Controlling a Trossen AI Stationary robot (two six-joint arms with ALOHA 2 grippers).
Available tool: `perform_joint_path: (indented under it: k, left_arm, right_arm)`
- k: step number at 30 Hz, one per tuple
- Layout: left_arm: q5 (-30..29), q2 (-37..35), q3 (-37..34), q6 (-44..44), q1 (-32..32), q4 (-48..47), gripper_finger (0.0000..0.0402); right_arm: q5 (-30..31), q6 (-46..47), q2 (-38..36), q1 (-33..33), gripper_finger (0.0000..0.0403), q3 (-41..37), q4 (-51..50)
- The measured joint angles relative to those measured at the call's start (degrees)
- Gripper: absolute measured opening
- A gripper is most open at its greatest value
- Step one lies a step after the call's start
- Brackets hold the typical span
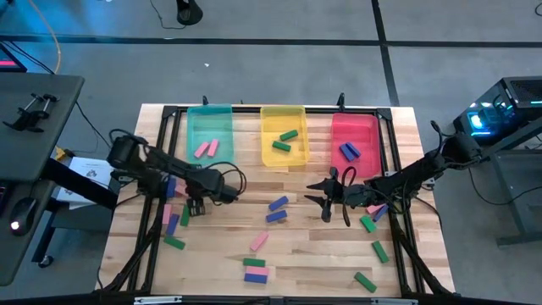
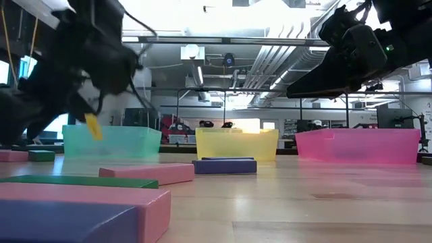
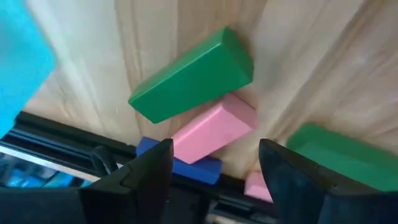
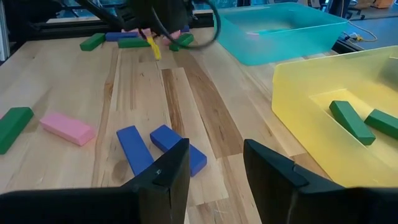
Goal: Sort blocks
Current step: Put the pink wooden block into the blue bin
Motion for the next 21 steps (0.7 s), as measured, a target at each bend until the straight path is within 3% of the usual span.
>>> perform_joint_path:
  k: [12, 15, 20, 21]
  left_arm:
    - [-2.46, 15.46, 0.15, 15.04, 0.09, -0.55, 0.0215]
    - [-2.04, 16.63, 0.16, 15.75, -0.9, 0.22, 0.0176]
    - [-0.53, 16.07, 1.84, 14.58, -2.48, -0.13, 0.0071]
    - [-0.23, 15.67, 2.84, 14.11, -2.75, -0.43, 0.0068]
  right_arm:
    - [-0.02, 0.0, 0.0, -0.01, 0.0135, 0.0, 0.01]
    - [-0.02, 0.0, 0.0, 0.0, 0.0135, 0.0, 0.01]
    - [-0.02, 0.0, 0.0, -0.01, 0.0135, -0.02, -0.1]
    - [-0.01, 0.0, 0.0, 0.0, 0.0135, -0.02, -0.1]
